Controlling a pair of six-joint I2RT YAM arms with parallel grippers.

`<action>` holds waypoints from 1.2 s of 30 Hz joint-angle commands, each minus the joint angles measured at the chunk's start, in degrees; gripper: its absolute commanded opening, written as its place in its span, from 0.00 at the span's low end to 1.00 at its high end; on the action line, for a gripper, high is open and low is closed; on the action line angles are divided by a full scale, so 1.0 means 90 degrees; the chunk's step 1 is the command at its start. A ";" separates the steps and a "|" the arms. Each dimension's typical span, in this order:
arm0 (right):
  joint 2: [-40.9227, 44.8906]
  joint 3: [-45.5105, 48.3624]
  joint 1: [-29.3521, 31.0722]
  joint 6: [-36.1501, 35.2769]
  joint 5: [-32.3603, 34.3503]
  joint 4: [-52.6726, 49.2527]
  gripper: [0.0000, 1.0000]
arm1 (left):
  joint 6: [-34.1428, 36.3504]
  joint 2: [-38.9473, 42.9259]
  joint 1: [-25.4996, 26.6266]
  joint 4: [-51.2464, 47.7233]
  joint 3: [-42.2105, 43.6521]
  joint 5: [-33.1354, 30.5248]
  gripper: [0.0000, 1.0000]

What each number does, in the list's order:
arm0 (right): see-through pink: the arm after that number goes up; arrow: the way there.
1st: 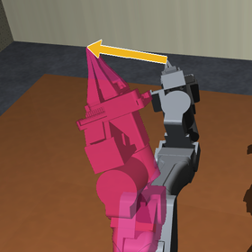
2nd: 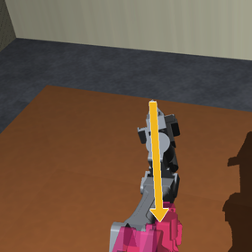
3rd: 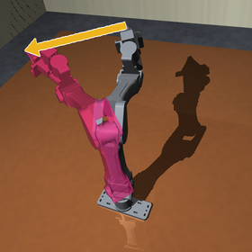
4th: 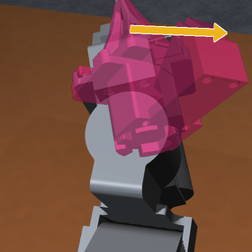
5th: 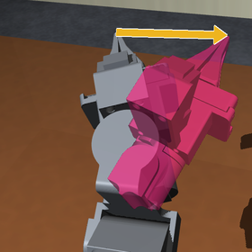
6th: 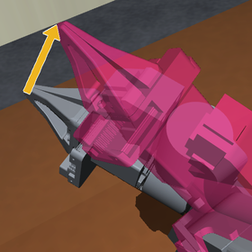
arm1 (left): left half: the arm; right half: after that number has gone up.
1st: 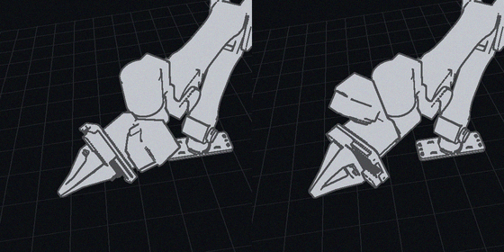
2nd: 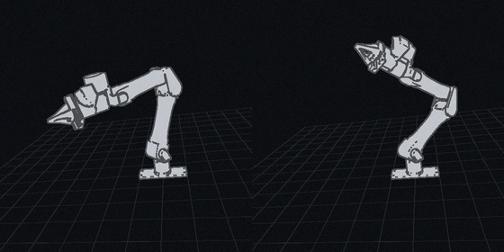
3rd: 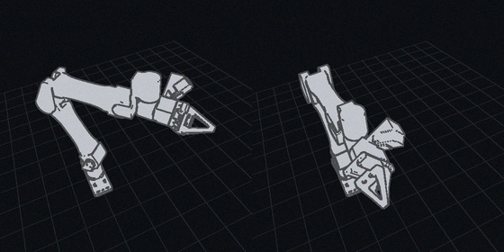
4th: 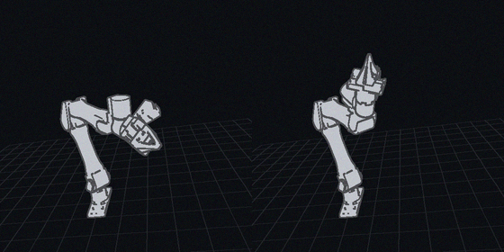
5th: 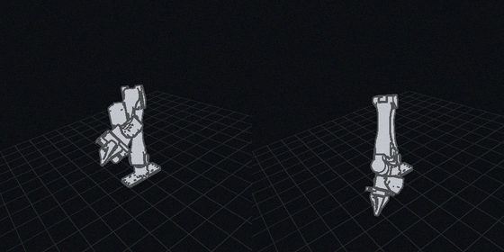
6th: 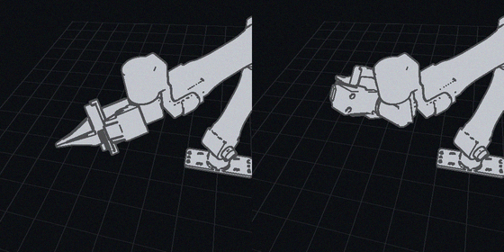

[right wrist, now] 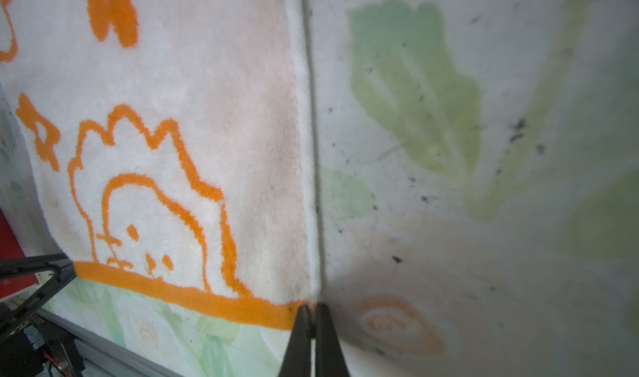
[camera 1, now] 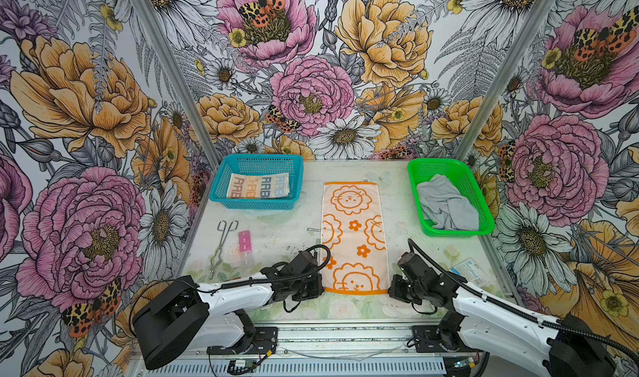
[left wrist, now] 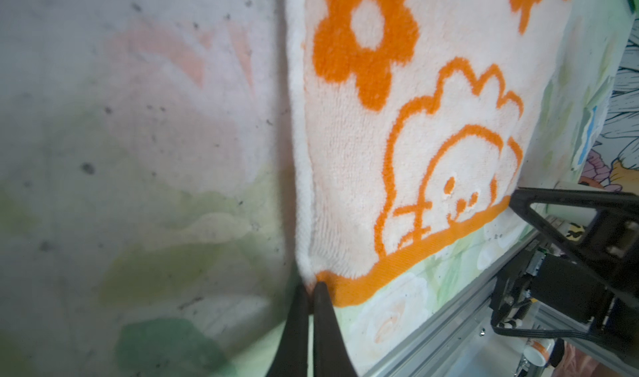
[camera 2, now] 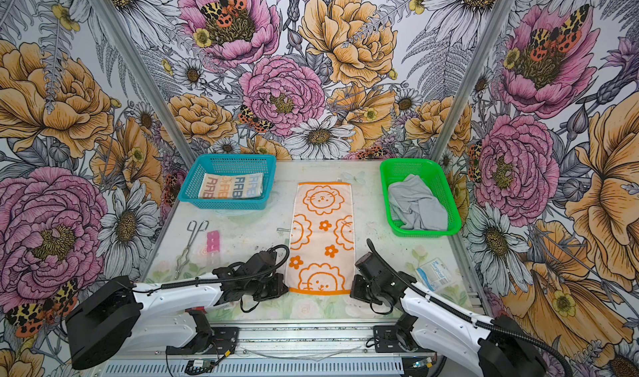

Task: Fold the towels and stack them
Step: 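Grasp the near corners of the lion towel with both grippers, then lift the near edge with both grippers and fold it over toward the far edge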

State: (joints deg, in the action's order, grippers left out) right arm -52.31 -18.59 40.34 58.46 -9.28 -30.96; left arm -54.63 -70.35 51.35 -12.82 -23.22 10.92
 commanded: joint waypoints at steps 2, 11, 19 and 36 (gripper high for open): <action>-0.0038 0.0050 0.0040 -0.0077 -0.0109 -0.0191 0.00 | -0.0052 0.0340 -0.0041 -0.0497 0.0136 -0.0252 0.00; 0.0920 0.0116 0.0312 0.0213 -0.0156 -0.1088 0.00 | -0.0110 0.1241 0.0056 -0.1056 0.0429 -0.0098 0.00; 0.1627 -0.0414 0.1497 0.0923 0.0167 -0.1692 0.00 | -0.0447 0.2345 0.0903 -0.2417 -0.0129 -0.0539 0.00; -0.1099 -0.3946 -0.1218 -0.1889 0.0601 -0.1601 0.00 | 0.2479 -0.0152 -0.1732 -0.2534 -0.3456 0.0151 0.00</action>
State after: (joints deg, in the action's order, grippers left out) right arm -58.13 -49.15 33.47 51.20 -4.29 -45.98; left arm -41.06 -67.72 39.20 -36.18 -49.84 9.34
